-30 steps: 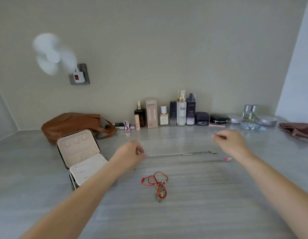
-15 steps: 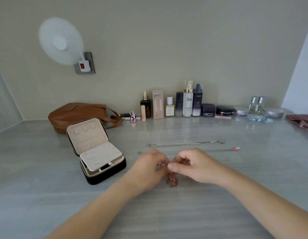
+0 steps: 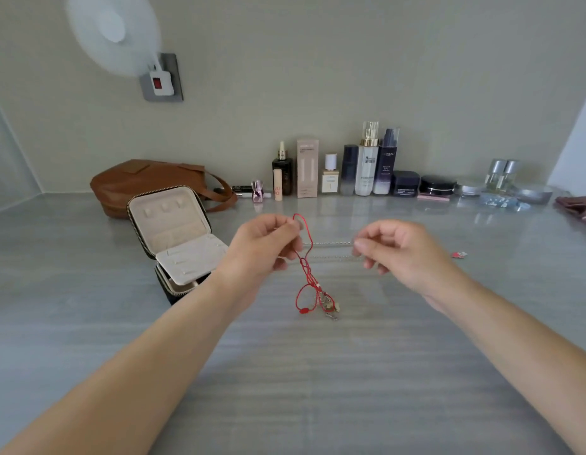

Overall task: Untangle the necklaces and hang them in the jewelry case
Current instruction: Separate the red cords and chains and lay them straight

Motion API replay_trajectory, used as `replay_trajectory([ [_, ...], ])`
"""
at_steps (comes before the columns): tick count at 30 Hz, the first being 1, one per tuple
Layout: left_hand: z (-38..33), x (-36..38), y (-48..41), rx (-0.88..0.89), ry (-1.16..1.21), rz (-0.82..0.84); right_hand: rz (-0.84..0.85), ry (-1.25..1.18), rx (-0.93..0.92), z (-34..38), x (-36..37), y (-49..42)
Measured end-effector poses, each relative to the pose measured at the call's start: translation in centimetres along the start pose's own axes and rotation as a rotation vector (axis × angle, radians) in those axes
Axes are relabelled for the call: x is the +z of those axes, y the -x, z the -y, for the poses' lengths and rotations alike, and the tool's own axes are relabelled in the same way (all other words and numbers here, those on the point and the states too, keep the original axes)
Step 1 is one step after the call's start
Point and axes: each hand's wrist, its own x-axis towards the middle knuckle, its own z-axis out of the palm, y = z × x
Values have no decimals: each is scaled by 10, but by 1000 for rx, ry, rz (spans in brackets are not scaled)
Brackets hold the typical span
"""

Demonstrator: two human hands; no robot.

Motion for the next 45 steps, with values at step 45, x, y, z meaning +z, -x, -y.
replay_trajectory([
  [45,0,-2,1,-61,92,-46,209,-202,165,5,3,11],
])
